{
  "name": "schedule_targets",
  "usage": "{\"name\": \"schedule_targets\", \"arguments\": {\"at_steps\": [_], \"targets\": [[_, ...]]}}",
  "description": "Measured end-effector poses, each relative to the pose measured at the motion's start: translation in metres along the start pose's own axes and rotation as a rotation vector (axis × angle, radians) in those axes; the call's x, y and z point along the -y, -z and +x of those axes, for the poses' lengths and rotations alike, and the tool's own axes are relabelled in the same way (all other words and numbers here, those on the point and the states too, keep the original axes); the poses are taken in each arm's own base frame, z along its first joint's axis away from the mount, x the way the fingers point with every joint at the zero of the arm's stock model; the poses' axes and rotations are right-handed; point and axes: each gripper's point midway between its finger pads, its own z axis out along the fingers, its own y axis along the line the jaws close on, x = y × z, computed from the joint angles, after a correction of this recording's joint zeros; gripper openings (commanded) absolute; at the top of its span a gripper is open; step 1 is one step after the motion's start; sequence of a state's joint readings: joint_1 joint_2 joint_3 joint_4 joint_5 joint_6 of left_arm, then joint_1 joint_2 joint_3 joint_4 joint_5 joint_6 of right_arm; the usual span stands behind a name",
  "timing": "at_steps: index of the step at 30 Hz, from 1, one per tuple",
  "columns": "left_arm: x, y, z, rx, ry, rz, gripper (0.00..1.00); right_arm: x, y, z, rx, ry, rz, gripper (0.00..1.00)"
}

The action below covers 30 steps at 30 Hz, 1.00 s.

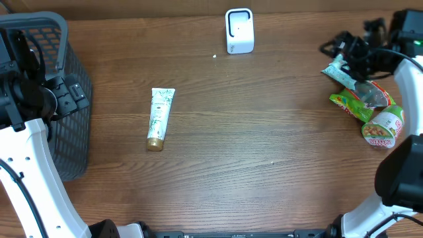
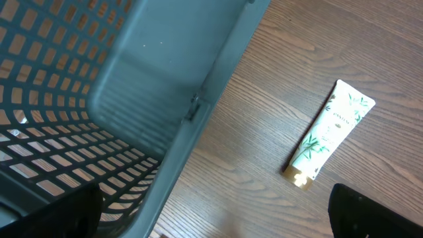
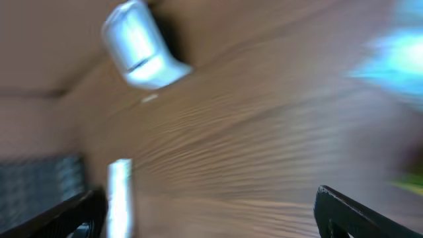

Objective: Scan the item barcode
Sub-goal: 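Reach the right gripper left to the white conditioner tube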

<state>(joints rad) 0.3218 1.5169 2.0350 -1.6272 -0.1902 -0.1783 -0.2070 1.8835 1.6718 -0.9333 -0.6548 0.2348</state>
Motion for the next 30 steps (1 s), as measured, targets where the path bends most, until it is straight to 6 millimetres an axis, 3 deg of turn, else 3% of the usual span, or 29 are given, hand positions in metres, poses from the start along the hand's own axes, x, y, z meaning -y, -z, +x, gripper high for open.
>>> {"name": "schedule_targets", "arguments": {"at_steps": [3, 6, 11, 13, 14, 18, 23, 26, 30], "targets": [[0.000, 0.000, 0.000, 0.000, 0.000, 0.000, 1.00, -0.049, -0.022, 0.019, -0.061, 0.094, -0.115, 1.00], [0.000, 0.000, 0.000, 0.000, 0.000, 0.000, 1.00, -0.100, -0.050, 0.051, -0.131, 0.202, -0.184, 1.00], [0.000, 0.000, 0.000, 0.000, 0.000, 0.000, 1.00, -0.199, -0.096, 0.126, -0.213, 0.431, -0.312, 1.00], [0.000, 0.000, 0.000, 0.000, 0.000, 0.000, 1.00, -0.224, -0.112, 0.150, -0.230, 0.484, -0.343, 1.00], [0.000, 0.000, 0.000, 0.000, 0.000, 0.000, 1.00, -0.238, -0.129, 0.174, -0.265, 0.511, -0.357, 1.00], [0.000, 0.000, 0.000, 0.000, 0.000, 0.000, 1.00, -0.248, -0.174, 0.221, -0.336, 0.537, -0.339, 1.00], [0.000, 0.000, 0.000, 0.000, 0.000, 0.000, 1.00, -0.222, -0.234, 0.259, -0.381, 0.519, -0.227, 1.00], [0.000, 0.000, 0.000, 0.000, 0.000, 0.000, 1.00, -0.216, -0.255, 0.274, -0.364, 0.537, -0.183, 1.00], [0.000, 0.000, 0.000, 0.000, 0.000, 0.000, 1.00, -0.228, -0.266, 0.291, -0.303, 0.599, -0.154, 1.00]]}}
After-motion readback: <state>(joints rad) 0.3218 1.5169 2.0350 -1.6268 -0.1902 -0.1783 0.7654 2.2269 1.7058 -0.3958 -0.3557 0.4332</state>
